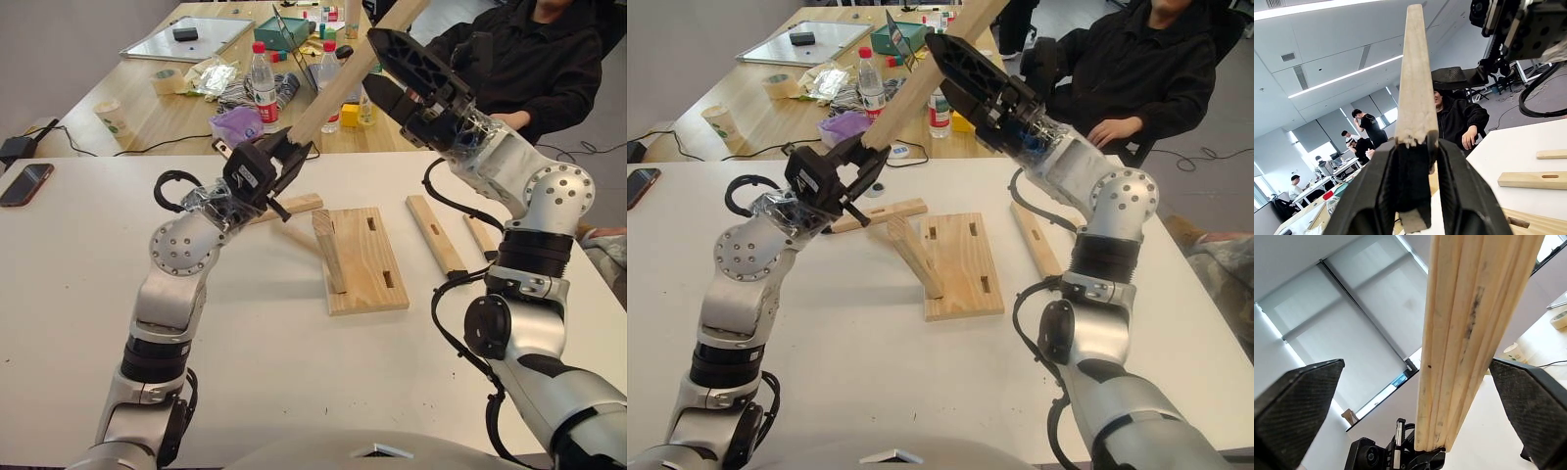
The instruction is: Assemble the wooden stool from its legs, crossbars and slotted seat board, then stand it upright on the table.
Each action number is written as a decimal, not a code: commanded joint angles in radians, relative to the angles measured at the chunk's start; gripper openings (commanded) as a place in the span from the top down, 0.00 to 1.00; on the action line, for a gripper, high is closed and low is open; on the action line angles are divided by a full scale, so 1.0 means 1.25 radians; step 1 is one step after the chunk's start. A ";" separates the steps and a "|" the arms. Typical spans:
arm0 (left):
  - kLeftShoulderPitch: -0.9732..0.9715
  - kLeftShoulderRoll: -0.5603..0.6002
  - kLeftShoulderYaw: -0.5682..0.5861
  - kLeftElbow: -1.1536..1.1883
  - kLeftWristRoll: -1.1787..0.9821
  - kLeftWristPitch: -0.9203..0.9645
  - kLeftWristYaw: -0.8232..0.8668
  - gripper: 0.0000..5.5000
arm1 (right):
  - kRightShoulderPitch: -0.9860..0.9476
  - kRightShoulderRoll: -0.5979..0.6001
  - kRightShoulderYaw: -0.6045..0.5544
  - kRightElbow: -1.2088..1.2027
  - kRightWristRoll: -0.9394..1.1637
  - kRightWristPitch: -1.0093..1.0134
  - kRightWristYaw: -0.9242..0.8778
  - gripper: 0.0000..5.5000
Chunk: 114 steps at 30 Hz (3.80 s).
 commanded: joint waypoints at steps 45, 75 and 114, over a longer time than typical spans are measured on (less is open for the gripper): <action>0.070 0.158 0.101 0.132 0.018 0.065 -0.094 0.48 | -0.012 -0.063 -0.038 0.087 -0.154 -0.162 0.084 0.62; -0.293 0.288 -0.355 0.900 0.348 -0.776 -0.643 0.48 | 0.114 -0.012 -0.038 -0.053 -0.102 -0.126 0.008 0.62; -0.442 0.211 -0.445 1.132 0.494 -0.924 -0.528 0.48 | 0.269 0.044 -0.020 -0.197 -0.024 -0.175 -0.106 0.62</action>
